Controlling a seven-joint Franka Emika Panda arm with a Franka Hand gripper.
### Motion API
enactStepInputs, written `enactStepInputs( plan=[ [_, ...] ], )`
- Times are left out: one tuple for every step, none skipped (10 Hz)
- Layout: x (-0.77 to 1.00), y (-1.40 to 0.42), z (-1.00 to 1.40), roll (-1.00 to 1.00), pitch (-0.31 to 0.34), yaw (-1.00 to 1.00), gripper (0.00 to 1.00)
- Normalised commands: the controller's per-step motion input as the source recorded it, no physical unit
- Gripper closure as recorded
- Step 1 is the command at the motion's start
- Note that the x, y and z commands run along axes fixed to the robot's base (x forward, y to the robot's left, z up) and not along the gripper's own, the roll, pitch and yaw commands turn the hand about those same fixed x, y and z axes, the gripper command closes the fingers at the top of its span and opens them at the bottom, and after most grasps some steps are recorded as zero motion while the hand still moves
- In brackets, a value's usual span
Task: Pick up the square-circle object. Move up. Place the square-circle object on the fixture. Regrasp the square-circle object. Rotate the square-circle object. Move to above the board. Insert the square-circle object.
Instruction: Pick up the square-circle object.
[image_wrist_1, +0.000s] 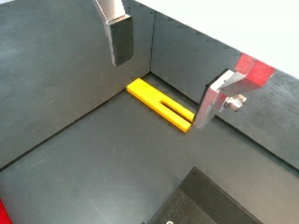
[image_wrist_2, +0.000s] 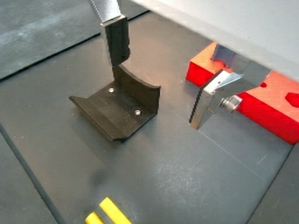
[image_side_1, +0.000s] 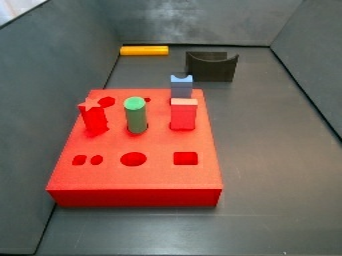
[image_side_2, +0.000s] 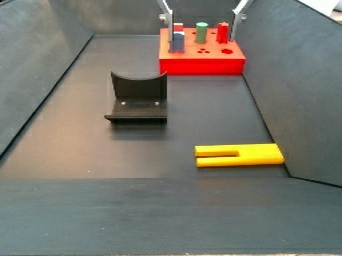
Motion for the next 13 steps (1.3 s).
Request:
enactStepInputs(
  plan=[
    [0.0,0.23,-0.21,0.09,0.086,-0.18,0.0],
    [-0.12,0.0,-0.39,0.0,0.083,-0.97,0.0],
    [-0.15,0.06,-0.49,0.0,0.123,-0.93,0.0],
    [-0.25,0.22,-0.62,-0.02,0.163,-0.77,0.0],
    [-0.31,0.33,-0.67,-0.03,0.181,-0.66,0.0],
    [-0.28,0.31,-0.59,-0.03,0.144,-0.67,0.0],
    [-0.24,0.47,-0.37,-0.09,0.01,-0.43,0.0],
    [-0.39,0.7,-0.35,-0.15,0.0,-0.11,0.0],
    [-0.5,0.8,-0.36,-0.17,-0.04,0.0,0.0],
    [-0.47,0.75,-0.37,-0.21,-0.054,0.0,0.0],
    [-0.23,0.06,-0.42,-0.21,-0.116,-0.67,0.0],
    [-0.05,-0.02,-0.38,-0.17,-0.156,-0.93,0.0],
    [-0.01,-0.05,-0.36,-0.13,-0.236,-0.97,0.0]
  ],
)
